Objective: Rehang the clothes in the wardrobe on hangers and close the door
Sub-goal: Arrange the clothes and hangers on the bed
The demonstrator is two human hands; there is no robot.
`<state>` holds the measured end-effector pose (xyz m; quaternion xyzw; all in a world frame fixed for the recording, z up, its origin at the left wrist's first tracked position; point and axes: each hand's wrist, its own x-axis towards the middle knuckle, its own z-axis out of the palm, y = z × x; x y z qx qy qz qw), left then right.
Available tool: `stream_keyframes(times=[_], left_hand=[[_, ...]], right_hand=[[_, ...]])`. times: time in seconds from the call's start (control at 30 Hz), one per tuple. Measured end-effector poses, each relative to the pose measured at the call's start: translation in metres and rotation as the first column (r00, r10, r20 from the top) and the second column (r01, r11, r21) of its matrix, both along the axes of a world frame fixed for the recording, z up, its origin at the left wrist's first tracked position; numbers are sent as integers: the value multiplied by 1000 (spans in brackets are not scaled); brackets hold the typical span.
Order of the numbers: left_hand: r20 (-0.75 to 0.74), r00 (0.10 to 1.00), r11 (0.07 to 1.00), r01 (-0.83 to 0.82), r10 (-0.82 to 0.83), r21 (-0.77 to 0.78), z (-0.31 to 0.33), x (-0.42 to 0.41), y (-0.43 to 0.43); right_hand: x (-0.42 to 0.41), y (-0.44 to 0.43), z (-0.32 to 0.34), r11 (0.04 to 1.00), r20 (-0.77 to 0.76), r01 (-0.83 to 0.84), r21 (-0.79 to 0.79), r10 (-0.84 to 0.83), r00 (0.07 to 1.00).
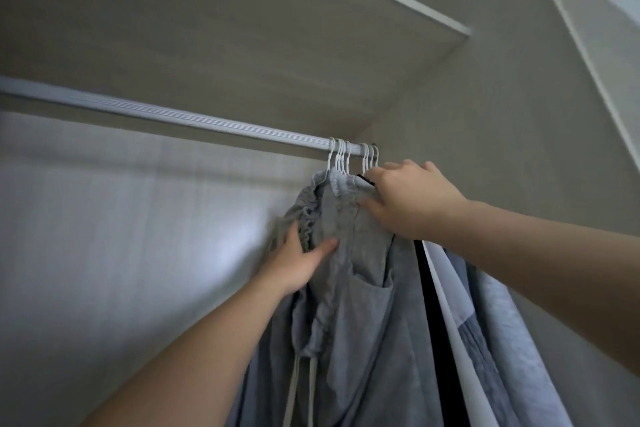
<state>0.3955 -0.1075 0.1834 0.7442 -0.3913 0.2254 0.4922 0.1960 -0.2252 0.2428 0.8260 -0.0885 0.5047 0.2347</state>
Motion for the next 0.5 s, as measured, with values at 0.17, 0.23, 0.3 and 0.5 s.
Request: stream_keyframes(times=[0.17,0.23,0.3,0.5], left_hand=[[-123,979,984,155,-165,-88,-5,13,-24],[-114,976,980,177,-187,-94,-7,18,-28],[-104,977,980,174,-184,-99,-8,20,-30],[-86,975,974,193,-204,-122,-10,23,-27]], right_hand=[[15,2,7,992,-6,129,19,-128,992],[19,4,9,982,-15,167,84,-167,986],[21,7,10,975,-6,196,105,-197,980],[25,14,7,979,110,123,164,-142,984]])
